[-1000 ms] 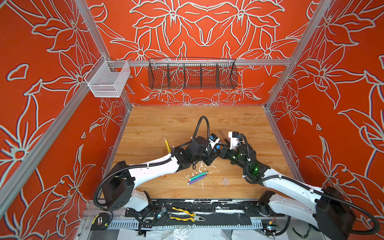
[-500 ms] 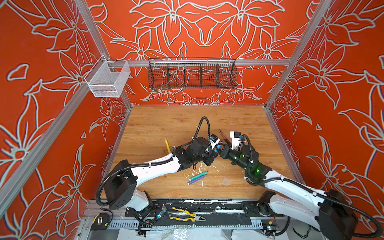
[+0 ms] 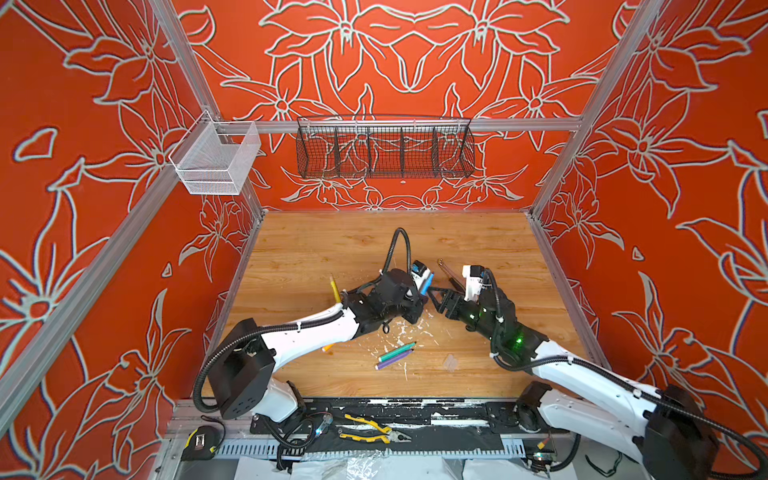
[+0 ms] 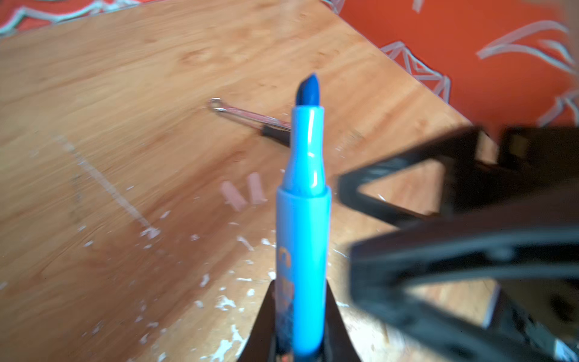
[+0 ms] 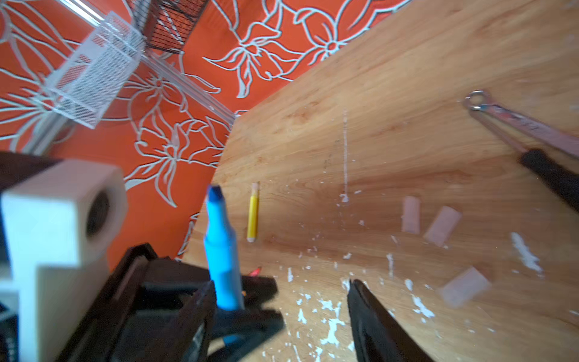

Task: Insert the pens into the pen caps
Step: 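Move the right gripper down over the translucent pen caps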

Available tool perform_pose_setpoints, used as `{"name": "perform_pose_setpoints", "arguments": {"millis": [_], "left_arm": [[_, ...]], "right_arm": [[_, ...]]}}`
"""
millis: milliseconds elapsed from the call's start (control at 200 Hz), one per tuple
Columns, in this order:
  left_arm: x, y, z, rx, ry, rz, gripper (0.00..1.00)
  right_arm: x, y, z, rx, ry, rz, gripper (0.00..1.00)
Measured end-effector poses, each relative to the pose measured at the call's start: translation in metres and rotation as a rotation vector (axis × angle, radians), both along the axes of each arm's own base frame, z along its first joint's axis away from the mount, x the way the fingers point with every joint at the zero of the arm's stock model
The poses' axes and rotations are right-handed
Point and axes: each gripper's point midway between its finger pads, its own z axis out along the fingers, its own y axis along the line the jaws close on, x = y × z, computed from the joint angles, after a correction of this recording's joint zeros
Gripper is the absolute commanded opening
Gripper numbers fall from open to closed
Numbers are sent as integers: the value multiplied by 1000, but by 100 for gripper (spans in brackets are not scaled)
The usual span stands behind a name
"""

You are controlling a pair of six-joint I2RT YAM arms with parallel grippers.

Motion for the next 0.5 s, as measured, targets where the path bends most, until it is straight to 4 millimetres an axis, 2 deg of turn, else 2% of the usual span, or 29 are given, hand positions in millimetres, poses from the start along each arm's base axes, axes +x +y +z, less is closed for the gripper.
{"name": "perform_pose_setpoints", "arguments": {"millis": [100, 195, 310, 500], "left_arm": [[27, 43, -4, -14, 28, 170, 0], [40, 72, -7, 0, 37, 295, 0], [38, 80, -3, -2, 34, 337, 0], [35, 85, 7, -19, 14, 361, 0]], "right_arm": [[9, -8, -3, -73, 39, -59, 61], [22, -10, -12, -166, 97, -104, 56], [37, -7, -35, -287, 202, -139, 52], [47, -8, -95, -503, 412, -166, 50]]}}
